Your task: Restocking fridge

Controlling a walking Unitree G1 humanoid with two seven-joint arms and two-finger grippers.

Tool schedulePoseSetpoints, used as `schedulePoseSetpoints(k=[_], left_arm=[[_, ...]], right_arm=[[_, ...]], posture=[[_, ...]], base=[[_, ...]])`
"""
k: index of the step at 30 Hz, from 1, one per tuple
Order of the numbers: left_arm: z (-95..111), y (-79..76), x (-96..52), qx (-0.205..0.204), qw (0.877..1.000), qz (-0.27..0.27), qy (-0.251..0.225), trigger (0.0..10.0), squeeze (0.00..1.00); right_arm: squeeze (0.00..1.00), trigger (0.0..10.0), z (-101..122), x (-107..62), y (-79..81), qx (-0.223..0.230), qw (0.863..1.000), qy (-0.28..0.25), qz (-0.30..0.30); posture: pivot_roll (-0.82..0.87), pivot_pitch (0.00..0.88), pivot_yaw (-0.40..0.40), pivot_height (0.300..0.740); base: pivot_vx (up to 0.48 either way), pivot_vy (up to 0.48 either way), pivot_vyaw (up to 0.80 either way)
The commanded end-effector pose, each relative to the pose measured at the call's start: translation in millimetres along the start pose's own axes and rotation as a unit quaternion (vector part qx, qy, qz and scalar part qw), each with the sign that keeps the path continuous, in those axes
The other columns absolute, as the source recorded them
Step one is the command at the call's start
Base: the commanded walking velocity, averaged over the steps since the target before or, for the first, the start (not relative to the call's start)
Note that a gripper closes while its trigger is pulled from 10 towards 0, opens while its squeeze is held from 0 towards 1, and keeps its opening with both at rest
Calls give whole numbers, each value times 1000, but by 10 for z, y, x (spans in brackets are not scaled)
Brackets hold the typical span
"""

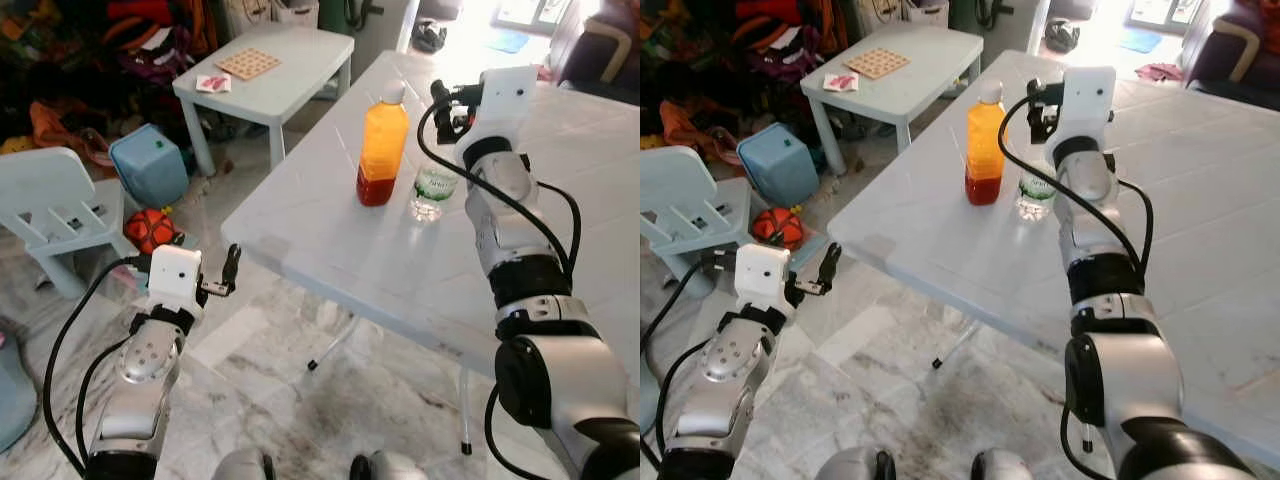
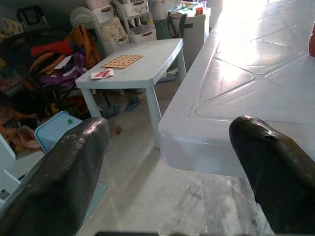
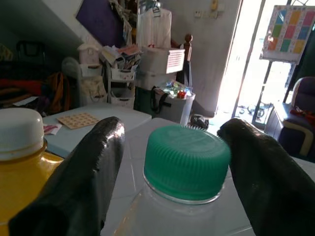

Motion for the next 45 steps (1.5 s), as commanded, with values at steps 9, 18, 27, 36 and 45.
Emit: schedulePoseSetpoints(k=[9,18,27,36,45], left_arm=[[15,-18,11,7,1000,-1,1,10000,0],[12,-19,28,7,1000,2,0,10000,0],[19,1,37,10,1000,6,-2,10000,0],[4,-47,52,15,1000,-2,-1,10000,0],[11,-10,40,20,1000,0,-1,10000,0]], right_arm=[[0,667,92,62,-20,5,1000,-8,-1],[0,588,67,72,-57,-3,1000,0,-4],[0,1176,-5,-28,-45,-13,999,29,8],[0,980,-109,-315,62,3,999,48,20],[0,1255,-229,-695,246,23,994,84,65]], posture=[[53,72,15,740],[52,66,9,740],[50,57,2,740],[42,49,6,740],[41,43,3,740]], base=[[0,0,0],[0,0,0],[0,0,0],[0,0,0],[0,0,0]])
Point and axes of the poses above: a point about 5 cm out from each wrist's last joint towards the gripper, its own x axis pointing out of the wrist towards the gripper, its own z axis along the axis of the wrist's last joint, y = z × x, the point moved 6 cm from there along x, pointing out of the wrist towards the gripper, and after that the axes turned 10 degrees about -x, right-handed, at the moved point
